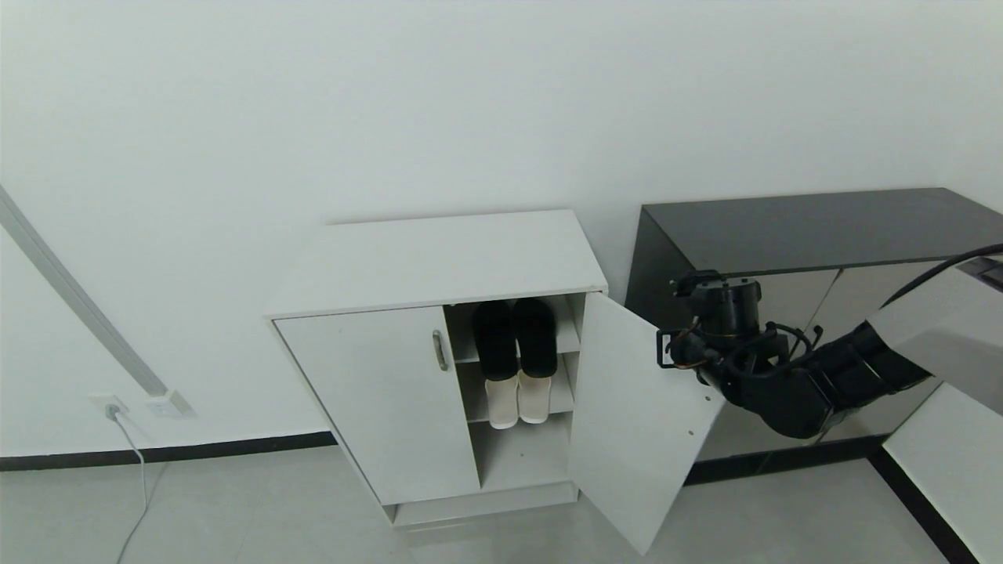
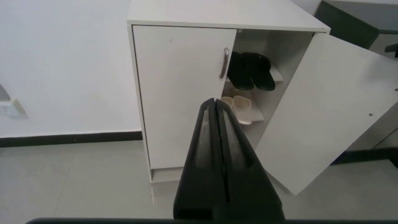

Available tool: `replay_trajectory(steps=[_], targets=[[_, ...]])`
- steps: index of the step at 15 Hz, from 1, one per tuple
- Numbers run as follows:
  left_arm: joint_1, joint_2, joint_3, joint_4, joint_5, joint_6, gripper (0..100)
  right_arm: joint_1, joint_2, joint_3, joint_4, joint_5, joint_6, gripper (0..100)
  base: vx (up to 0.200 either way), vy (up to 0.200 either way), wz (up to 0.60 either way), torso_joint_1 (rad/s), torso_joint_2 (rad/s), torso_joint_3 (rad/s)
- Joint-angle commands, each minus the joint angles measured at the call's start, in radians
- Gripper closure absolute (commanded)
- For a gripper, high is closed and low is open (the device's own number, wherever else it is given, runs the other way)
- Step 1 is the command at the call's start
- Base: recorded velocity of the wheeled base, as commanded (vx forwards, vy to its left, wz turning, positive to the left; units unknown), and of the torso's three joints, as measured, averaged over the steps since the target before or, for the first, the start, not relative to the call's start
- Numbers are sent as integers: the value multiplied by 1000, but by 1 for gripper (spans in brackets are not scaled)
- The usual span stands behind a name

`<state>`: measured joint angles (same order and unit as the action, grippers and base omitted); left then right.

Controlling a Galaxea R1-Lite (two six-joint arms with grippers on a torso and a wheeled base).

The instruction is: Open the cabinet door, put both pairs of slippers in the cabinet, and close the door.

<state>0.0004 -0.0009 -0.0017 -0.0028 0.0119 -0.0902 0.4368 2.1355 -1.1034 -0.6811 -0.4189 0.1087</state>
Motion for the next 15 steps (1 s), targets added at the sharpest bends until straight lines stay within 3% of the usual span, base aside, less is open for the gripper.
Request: replay_trajectory(steps=[1, 8, 15], targets=[[1, 1, 0, 0, 0, 0, 100, 0, 14, -1, 0, 0, 0, 100, 0, 0, 0, 0, 0, 0], [1, 1, 0, 0, 0, 0, 100, 26, 6, 11, -2, -4, 0, 100, 0, 0, 0, 0, 0, 0], [1, 2, 0, 0, 0, -2, 100, 214, -147, 139, -2, -8, 3, 100, 0, 0, 0, 0, 0, 0]])
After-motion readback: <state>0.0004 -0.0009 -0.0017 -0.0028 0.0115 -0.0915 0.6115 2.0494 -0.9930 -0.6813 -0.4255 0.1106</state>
